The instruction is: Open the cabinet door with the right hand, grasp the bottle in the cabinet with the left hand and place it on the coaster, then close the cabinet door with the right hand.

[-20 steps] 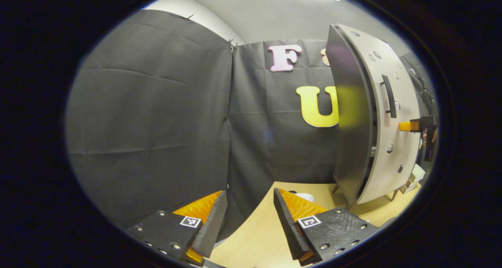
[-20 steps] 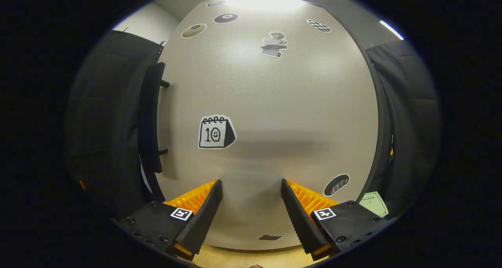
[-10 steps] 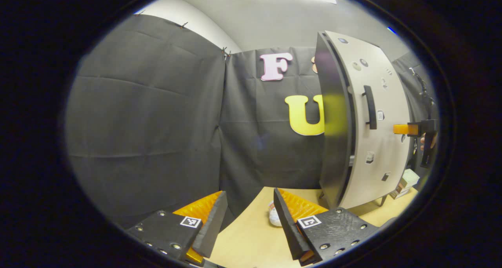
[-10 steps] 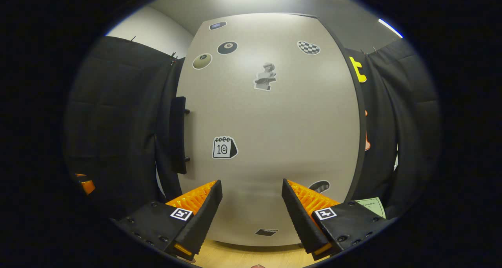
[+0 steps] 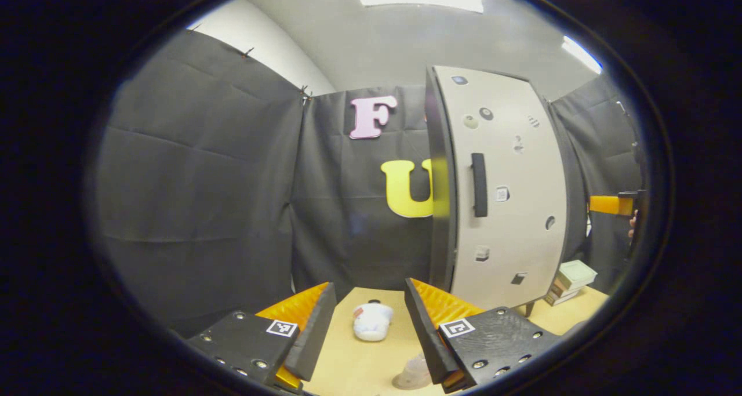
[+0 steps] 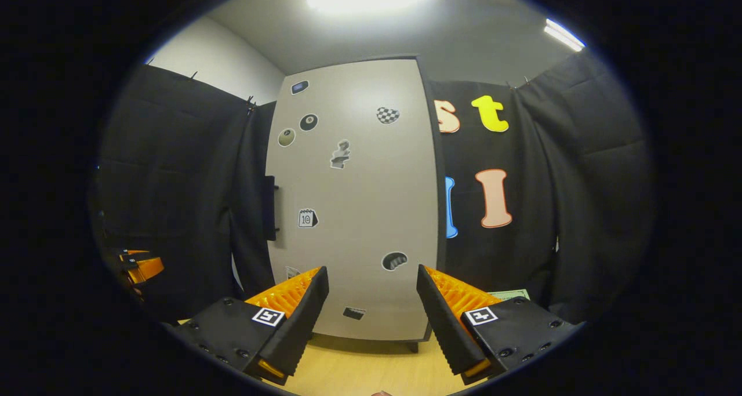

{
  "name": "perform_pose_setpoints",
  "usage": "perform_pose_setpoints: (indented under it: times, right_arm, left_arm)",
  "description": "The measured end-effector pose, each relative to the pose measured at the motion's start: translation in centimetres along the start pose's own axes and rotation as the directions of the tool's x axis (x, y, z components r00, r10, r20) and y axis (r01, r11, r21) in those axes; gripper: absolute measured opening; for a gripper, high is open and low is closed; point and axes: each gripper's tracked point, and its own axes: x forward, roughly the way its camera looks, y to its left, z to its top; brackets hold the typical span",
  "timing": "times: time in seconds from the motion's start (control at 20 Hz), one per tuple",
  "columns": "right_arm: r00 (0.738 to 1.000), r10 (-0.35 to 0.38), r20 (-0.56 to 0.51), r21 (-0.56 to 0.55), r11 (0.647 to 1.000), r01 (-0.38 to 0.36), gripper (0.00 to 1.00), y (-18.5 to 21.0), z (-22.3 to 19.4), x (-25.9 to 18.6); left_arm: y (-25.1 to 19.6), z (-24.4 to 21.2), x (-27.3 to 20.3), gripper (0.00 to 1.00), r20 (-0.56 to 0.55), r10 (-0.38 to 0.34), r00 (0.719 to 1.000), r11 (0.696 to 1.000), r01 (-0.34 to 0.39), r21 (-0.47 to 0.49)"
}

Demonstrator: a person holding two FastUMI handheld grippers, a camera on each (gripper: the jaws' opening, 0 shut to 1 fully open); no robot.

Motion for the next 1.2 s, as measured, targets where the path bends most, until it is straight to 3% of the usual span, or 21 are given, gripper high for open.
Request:
perform_pose_setpoints:
  times: [0.15, 0.2, 0.25, 0.45, 0.5, 0.55, 0.65, 0.7, 0.9, 0.95, 1.2]
  right_arm:
    - [0.999, -0.048, 0.000, 0.002, 0.999, 0.048, 0.97, -4.1, -0.6, -4.0]
    - [0.998, -0.059, 0.001, -0.002, 0.998, 0.059, 0.92, -5.3, -0.9, -5.0]
    - [0.998, -0.064, -0.001, -0.011, 0.998, 0.064, 0.97, -6.3, -1.3, -6.2]
    - [0.997, -0.072, -0.020, -0.031, 0.997, 0.071, 0.97, -8.9, -2.6, -9.6]
    - [0.998, -0.065, -0.025, -0.028, 0.998, 0.064, 0.92, -8.9, -2.8, -10.0]
    - [0.998, -0.063, -0.023, -0.027, 0.998, 0.062, 0.97, -8.9, -3.0, -10.2]
    - [0.998, -0.067, -0.010, -0.027, 0.997, 0.067, 0.97, -8.7, -3.2, -10.9]
    - [0.998, -0.067, -0.005, -0.025, 0.997, 0.067, 0.97, -8.4, -3.3, -11.2]
    - [0.997, -0.073, 0.009, -0.015, 0.997, 0.073, 0.97, -6.9, -3.3, -12.0]
    - [0.997, -0.075, 0.015, -0.014, 0.997, 0.075, 0.97, -6.6, -3.2, -12.1]
    - [0.996, -0.082, 0.042, -0.009, 0.997, 0.082, 0.97, -5.1, -2.4, -12.8]
  left_arm:
    - [-3.7, 1.0, -1.3, 0.72, 0.000, -0.053, 0.999, 0.999, 0.053, 0.007]
    - [-4.9, 1.3, -2.1, 0.72, 0.002, -0.062, 0.998, 0.998, 0.062, 0.015]
    - [-5.8, 1.3, -2.9, 0.73, 0.003, -0.068, 0.998, 0.997, 0.068, 0.023]
    - [-9.1, 1.9, -5.7, 0.74, 0.009, -0.096, 0.995, 0.995, 0.096, 0.008]
    - [-9.6, 2.0, -6.1, 0.74, 0.007, -0.106, 0.994, 0.994, 0.106, 0.006]
    - [-10.0, 2.1, -6.7, 0.74, 0.005, -0.115, 0.993, 0.993, 0.115, 0.008]
    - [-10.0, 2.8, -7.4, 0.71, 0.015, -0.124, 0.992, 0.992, 0.124, 0.018]
    - [-9.9, 3.2, -7.6, 0.76, 0.019, -0.129, 0.991, 0.991, 0.128, 0.022]
    - [-8.1, 4.0, -8.5, 0.71, 0.041, -0.131, 0.990, 0.991, 0.130, 0.042]
    - [-7.5, 4.1, -8.7, 0.76, 0.043, -0.134, 0.990, 0.990, 0.132, 0.039]
    - [-5.7, 4.1, -9.4, 0.71, 0.038, -0.152, 0.988, 0.988, 0.151, 0.040]
